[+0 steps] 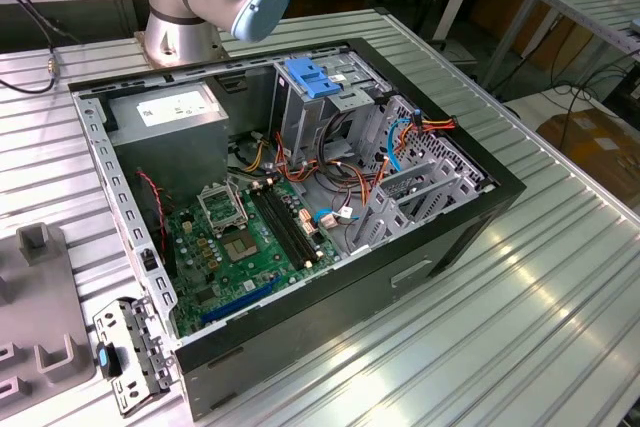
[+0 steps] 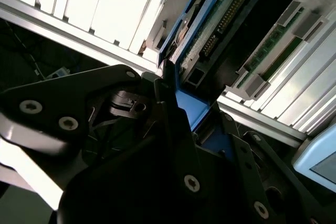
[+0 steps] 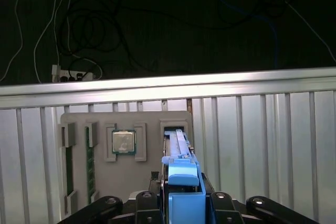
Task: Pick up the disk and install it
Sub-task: 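Pick up the disk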
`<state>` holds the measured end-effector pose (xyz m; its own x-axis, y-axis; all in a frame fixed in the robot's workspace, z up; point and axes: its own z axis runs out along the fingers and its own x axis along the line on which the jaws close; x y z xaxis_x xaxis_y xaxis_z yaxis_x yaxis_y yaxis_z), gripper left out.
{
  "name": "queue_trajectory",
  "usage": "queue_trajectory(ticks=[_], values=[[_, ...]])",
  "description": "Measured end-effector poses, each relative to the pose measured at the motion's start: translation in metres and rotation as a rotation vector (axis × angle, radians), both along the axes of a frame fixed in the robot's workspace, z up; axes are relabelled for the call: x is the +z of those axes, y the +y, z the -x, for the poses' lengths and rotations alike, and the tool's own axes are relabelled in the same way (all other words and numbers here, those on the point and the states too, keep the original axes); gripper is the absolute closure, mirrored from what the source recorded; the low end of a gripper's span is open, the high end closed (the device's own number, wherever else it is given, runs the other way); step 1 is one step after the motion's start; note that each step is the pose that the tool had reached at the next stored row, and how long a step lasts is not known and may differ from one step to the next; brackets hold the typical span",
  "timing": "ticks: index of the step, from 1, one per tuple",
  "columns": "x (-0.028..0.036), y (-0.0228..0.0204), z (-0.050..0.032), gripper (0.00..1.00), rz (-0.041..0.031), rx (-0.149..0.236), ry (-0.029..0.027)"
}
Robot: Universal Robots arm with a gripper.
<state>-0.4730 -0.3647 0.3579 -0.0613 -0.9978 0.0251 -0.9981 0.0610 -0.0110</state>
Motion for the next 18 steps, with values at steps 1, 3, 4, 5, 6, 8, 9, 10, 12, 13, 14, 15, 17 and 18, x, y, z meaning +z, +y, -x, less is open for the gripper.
queue_trajectory(ticks=[1,3,4,5,6,8,9,10,12,13,14,15,17,18], values=[[0.0005,0.0000,0.0000,0.63,0.0000,0.000,0.0000],[0.0017,0.0000,0.0000,0.63,0.0001,0.000,0.0002],[0.0022,0.0000,0.0000,0.63,0.0001,0.000,0.0002],[0.0029,0.0000,0.0000,0.63,0.0000,0.000,0.0001],[0.0033,0.0000,0.0000,0.63,0.0000,0.000,0.0001],[0.0039,0.0000,0.0000,0.63,-0.0001,0.000,0.0000],[0.0042,0.0000,0.0000,0.63,0.0000,0.000,0.0002],[0.0046,0.0000,0.0000,0.63,0.0000,0.000,0.0002],[0.0053,0.0000,0.0000,0.63,0.0001,0.000,0.0003],[0.0057,0.0000,0.0000,0.63,0.0001,0.000,0.0003],[0.0062,0.0000,0.0000,0.63,0.0001,0.000,0.0003],[0.0068,0.0000,0.0000,0.63,0.0000,0.000,0.0003],[0.0081,0.0000,0.0000,0.63,0.0001,0.000,0.0007],[0.0092,0.0000,0.0000,0.63,0.0001,0.000,0.0011]])
